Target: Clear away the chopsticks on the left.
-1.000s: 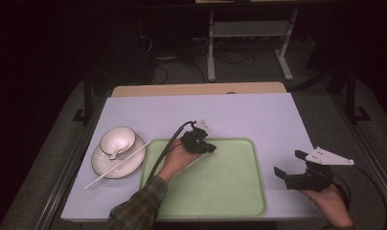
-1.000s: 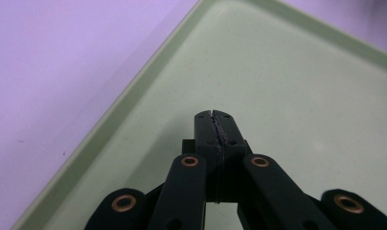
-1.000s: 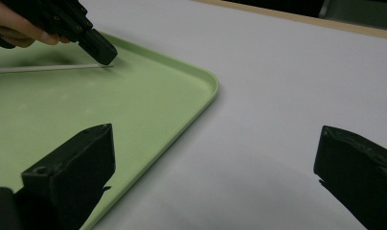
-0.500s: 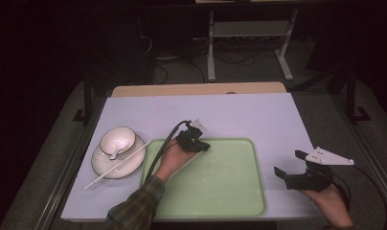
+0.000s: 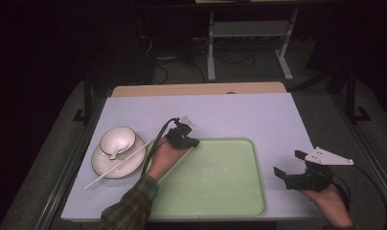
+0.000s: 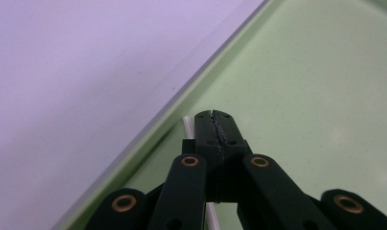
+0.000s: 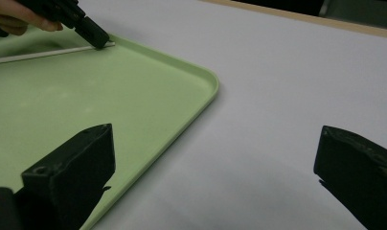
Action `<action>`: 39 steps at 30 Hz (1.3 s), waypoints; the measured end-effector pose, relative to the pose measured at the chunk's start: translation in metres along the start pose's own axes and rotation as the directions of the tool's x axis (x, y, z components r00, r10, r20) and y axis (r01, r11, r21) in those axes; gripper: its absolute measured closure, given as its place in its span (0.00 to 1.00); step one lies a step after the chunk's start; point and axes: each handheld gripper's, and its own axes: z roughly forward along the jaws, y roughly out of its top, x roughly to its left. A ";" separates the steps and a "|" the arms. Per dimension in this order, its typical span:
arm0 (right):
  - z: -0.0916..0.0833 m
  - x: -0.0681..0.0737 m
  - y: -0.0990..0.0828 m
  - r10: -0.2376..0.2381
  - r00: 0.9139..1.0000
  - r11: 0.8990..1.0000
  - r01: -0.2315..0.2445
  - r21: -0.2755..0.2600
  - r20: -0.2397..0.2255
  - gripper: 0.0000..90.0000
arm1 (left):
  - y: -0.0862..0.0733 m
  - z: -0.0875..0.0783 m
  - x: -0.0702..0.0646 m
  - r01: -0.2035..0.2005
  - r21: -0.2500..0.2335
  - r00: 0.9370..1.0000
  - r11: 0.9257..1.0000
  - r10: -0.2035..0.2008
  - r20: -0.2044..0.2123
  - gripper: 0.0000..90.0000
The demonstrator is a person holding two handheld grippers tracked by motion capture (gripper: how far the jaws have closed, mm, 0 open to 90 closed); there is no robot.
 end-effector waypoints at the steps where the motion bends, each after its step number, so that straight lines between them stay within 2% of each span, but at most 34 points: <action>1: 0.000 0.000 0.000 0.000 1.000 1.000 0.000 0.000 0.000 0.00 | -0.001 -0.001 0.001 0.002 -0.002 1.000 1.000 -0.002 -0.004 1.00; 4: 0.000 0.000 0.000 0.001 1.000 1.000 -0.001 0.000 0.000 0.00 | -0.004 -0.005 0.005 0.012 -0.006 1.000 1.000 -0.012 -0.014 1.00; 7: 0.000 0.000 0.000 0.000 1.000 1.000 0.000 0.000 0.000 0.00 | -0.007 -0.006 0.008 0.023 -0.007 1.000 1.000 -0.023 -0.006 1.00; 11: 0.001 0.001 0.000 0.000 1.000 1.000 0.000 0.004 0.001 0.00 | -0.006 -0.003 0.006 0.013 -0.003 1.000 1.000 -0.013 -0.008 1.00; 15: 0.000 0.001 0.000 0.001 1.000 1.000 -0.001 0.001 0.001 0.00 | -0.005 -0.001 0.008 0.025 -0.017 1.000 1.000 -0.025 -0.015 1.00; 23: 0.000 -0.001 0.000 0.003 1.000 1.000 -0.003 -0.002 0.001 0.00 | -0.007 -0.006 0.017 0.044 -0.008 0.997 0.999 -0.045 -0.061 1.00; 29: 0.000 0.000 0.000 0.001 1.000 1.000 -0.001 0.000 0.001 0.00 | -0.011 -0.012 0.020 0.055 -0.002 0.995 0.998 -0.055 -0.079 1.00; 39: 0.000 0.000 0.000 0.001 1.000 1.000 -0.001 0.003 0.001 0.00 | -0.024 -0.026 0.026 0.088 0.016 0.988 0.996 -0.085 -0.126 1.00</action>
